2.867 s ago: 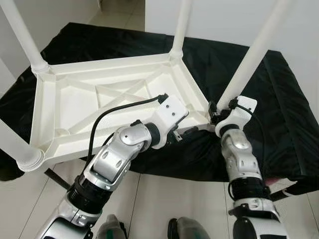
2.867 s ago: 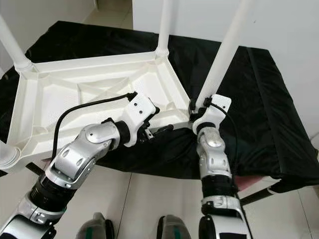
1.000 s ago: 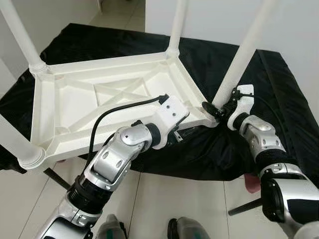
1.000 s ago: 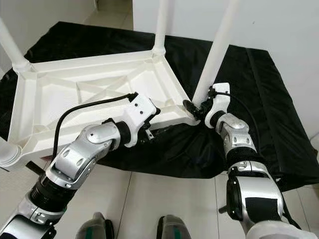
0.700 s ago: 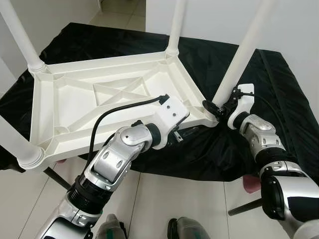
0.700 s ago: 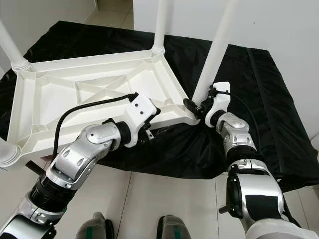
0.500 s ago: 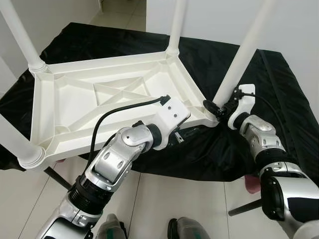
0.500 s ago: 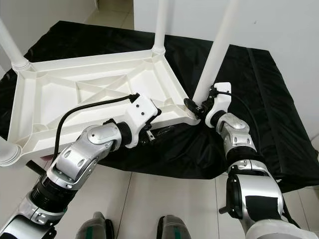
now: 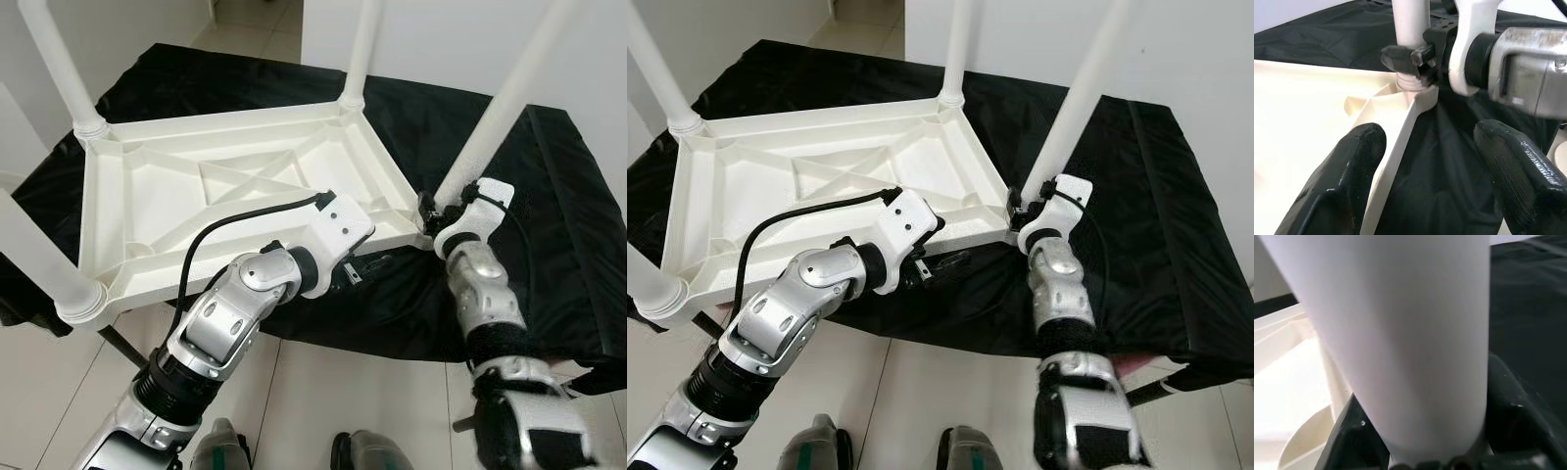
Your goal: Building children table
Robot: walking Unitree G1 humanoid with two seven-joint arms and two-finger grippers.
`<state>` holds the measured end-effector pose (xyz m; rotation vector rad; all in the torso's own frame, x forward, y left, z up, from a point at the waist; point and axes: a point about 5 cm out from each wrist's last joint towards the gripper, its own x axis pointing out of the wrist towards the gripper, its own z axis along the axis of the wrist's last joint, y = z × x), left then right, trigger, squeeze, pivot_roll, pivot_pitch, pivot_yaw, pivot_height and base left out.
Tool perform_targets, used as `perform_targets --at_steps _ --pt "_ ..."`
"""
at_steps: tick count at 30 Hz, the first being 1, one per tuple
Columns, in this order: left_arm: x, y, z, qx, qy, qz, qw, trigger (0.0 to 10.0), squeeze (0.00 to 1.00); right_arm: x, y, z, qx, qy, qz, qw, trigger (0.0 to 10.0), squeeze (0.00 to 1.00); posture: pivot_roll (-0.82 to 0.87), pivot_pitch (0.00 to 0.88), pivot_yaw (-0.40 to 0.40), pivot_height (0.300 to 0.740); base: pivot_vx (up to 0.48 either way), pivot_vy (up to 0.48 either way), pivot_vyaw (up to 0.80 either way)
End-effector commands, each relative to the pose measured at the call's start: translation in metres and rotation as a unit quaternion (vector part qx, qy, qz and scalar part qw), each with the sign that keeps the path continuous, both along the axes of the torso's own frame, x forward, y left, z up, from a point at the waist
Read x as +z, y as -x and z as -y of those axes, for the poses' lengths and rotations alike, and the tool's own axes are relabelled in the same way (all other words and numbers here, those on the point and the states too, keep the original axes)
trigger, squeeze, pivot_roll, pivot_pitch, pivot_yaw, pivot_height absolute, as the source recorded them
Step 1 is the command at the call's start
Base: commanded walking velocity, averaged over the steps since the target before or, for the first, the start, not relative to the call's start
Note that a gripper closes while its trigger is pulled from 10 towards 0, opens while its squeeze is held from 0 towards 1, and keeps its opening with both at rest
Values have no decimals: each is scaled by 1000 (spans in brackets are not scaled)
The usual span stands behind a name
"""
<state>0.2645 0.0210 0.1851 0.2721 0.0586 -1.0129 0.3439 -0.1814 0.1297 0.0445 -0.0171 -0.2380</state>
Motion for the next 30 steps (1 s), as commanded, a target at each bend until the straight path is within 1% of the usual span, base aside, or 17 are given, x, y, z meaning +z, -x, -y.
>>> perform_targets --at_steps 1,2,3,7,8,9,10,11,12,18,19,21,22,23,26,27,30 --pt "1 4 4 -21 1 -1 1000 10000 0 -14 9 1 -64 -4 -32 997 0 0 -61 4 -36 740 0 0 0" --pt "1 4 4 -20 2 -2 1000 10000 0 -14 10 -3 -85 -20 -29 996 0 0 -59 5 -36 740 0 0 0" --pt "1 5 5 -20 3 -3 1000 10000 0 -12 10 -8 -93 -23 -23 995 0 0 -59 5 -36 740 0 0 0" --pt "1 5 6 -20 6 -5 1000 10000 0 -4 8 -9 -94 -26 -13 995 0 0 -59 11 -36 740 0 0 0" --pt "1 5 6 -20 7 -6 1000 10000 0 -2 8 -5 -96 -25 -13 995 0 0 -59 16 -39 740 0 0 0" --pt "1 5 6 -20 7 -6 1000 10000 0 -2 8 -5 -96 -25 -13 995 0 0 -59 16 -39 740 0 0 0" --pt "1 5 5 -17 7 -6 1000 10000 0 -1 8 -1 -95 -29 -13 995 3608 0 -57 19 -41 740 0 0 0" --pt "1 5 5 -17 7 -6 1000 10000 0 -1 8 -1 -95 -29 -13 995 3608 0 -57 19 -41 740 0 0 0" --pt "1 5 4 -14 8 -6 1000 10000 0 0 9 0 -93 -28 -15 995 10000 0 -56 22 -40 740 0 0 0" --pt "1 4 4 -10 9 -6 1000 10000 0 1 8 1 -73 -25 -16 997 10000 0 -56 25 -41 740 0 0 0" --pt "1 4 3 -9 9 -6 1000 10000 0 4 7 4 -67 -22 -9 997 10000 1000 -56 22 -43 740 0 0 0" --pt "1 4 3 -9 9 -6 1000 10000 0 4 7 4 -67 -22 -9 997 10000 1000 -56 22 -43 740 0 0 0" --pt "1 4 3 -8 10 -6 1000 10000 0 6 5 7 -50 -27 -2 998 10000 1000 -55 24 -45 740 0 0 0" --pt "2 4 3 -7 10 -5 1000 10000 0 10 3 14 -35 -23 9 999 10000 1000 -52 23 -46 740 0 0 0" --pt "2 3 3 -6 10 -5 1000 10000 0 13 0 19 -22 -20 17 999 10000 1000 -52 23 -46 740 0 0 0" --pt "2 3 3 -6 10 -5 1000 10000 0 16 -2 26 -10 -16 18 1000 10000 1000 -49 20 -46 740 0 0 0" --pt "2 2 2 -3 9 -4 1000 10000 0 21 -10 37 71 -6 7 997 10000 1000 -48 17 -46 740 0 0 0"
